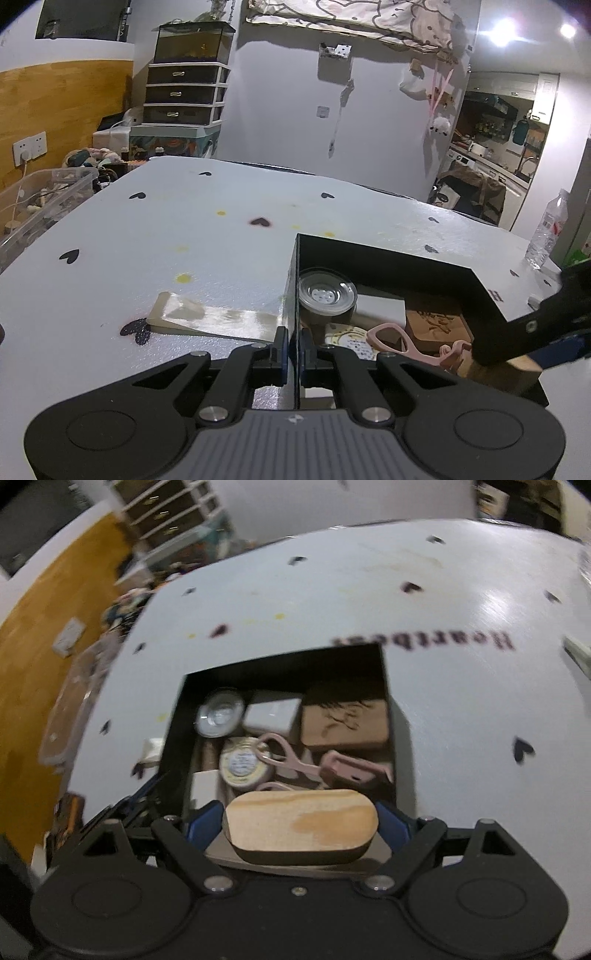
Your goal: Organize rigid objects
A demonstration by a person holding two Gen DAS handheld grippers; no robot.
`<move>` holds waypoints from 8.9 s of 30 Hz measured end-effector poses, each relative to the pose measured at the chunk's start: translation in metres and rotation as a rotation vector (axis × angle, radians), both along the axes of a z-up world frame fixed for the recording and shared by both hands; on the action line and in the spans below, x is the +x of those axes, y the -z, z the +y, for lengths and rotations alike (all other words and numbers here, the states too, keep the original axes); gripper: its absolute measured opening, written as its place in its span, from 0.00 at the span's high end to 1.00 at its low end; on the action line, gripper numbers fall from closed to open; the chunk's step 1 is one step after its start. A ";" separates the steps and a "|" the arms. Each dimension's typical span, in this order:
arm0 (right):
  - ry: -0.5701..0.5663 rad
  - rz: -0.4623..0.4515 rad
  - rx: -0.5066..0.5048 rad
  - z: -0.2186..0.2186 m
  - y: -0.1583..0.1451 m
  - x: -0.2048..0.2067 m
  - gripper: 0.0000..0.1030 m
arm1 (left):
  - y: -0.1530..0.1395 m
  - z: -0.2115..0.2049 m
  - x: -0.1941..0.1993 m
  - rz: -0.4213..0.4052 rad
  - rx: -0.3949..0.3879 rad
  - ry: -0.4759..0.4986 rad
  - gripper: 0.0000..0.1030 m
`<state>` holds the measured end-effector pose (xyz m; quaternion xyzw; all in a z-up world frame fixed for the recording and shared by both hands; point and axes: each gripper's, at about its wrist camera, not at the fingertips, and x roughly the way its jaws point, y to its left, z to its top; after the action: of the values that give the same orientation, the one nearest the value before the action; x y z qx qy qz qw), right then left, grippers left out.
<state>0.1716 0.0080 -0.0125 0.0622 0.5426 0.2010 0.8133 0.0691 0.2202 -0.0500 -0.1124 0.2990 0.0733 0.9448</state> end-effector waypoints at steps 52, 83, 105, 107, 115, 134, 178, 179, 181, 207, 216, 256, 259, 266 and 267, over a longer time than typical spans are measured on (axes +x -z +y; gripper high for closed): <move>0.029 -0.063 -0.059 -0.002 -0.015 -0.011 0.03 | 0.002 0.004 -0.005 -0.008 -0.016 0.011 0.94; -0.205 -0.618 0.061 -0.127 0.001 -0.035 0.00 | -0.004 -0.010 0.001 0.037 0.026 -0.047 0.94; 0.115 -0.687 -0.143 -0.259 0.040 0.054 0.26 | -0.002 -0.016 0.005 0.063 0.045 -0.086 0.94; 0.120 -0.676 -0.158 -0.264 0.044 0.069 0.31 | -0.002 -0.016 0.006 0.068 0.047 -0.088 0.94; 0.301 -0.522 0.035 -0.312 0.065 0.108 0.67 | 0.000 -0.017 0.008 0.085 0.045 -0.096 0.94; 0.341 -0.472 0.035 -0.333 0.073 0.127 0.25 | 0.002 -0.018 0.011 0.101 0.050 -0.107 0.94; -0.898 -0.493 0.409 -0.032 -0.037 0.029 0.55 | 0.000 -0.007 0.011 0.061 -0.003 -0.051 0.95; -0.922 -0.473 0.434 -0.023 -0.032 0.029 0.55 | 0.000 -0.006 0.011 0.060 -0.006 -0.048 0.95; -0.969 -0.437 0.477 -0.007 -0.021 0.028 0.55 | 0.000 -0.005 0.011 0.057 -0.013 -0.044 0.95; -1.010 -0.216 0.352 -0.008 0.015 0.040 0.62 | 0.000 -0.003 0.011 0.053 -0.022 -0.029 0.94; -1.029 -0.107 0.210 -0.001 0.040 0.031 0.88 | 0.000 -0.003 0.012 0.055 -0.018 -0.033 0.94; -0.665 -0.385 0.209 -0.048 -0.002 0.001 0.50 | -0.001 -0.002 0.011 0.058 -0.009 -0.045 0.94; -0.608 -0.412 0.204 -0.057 -0.005 -0.005 0.35 | -0.002 -0.003 0.010 0.060 -0.006 -0.045 0.94; -0.463 -0.489 0.189 -0.075 -0.011 -0.018 0.09 | -0.002 -0.002 0.010 0.060 -0.003 -0.041 0.94; -0.442 -0.507 0.182 -0.078 -0.012 -0.021 0.04 | -0.002 -0.003 0.010 0.060 -0.002 -0.039 0.94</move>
<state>0.1505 -0.0696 -0.0007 -0.0362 0.3036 0.4287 0.8501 0.0794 0.2175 -0.0476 -0.1171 0.3251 0.0948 0.9336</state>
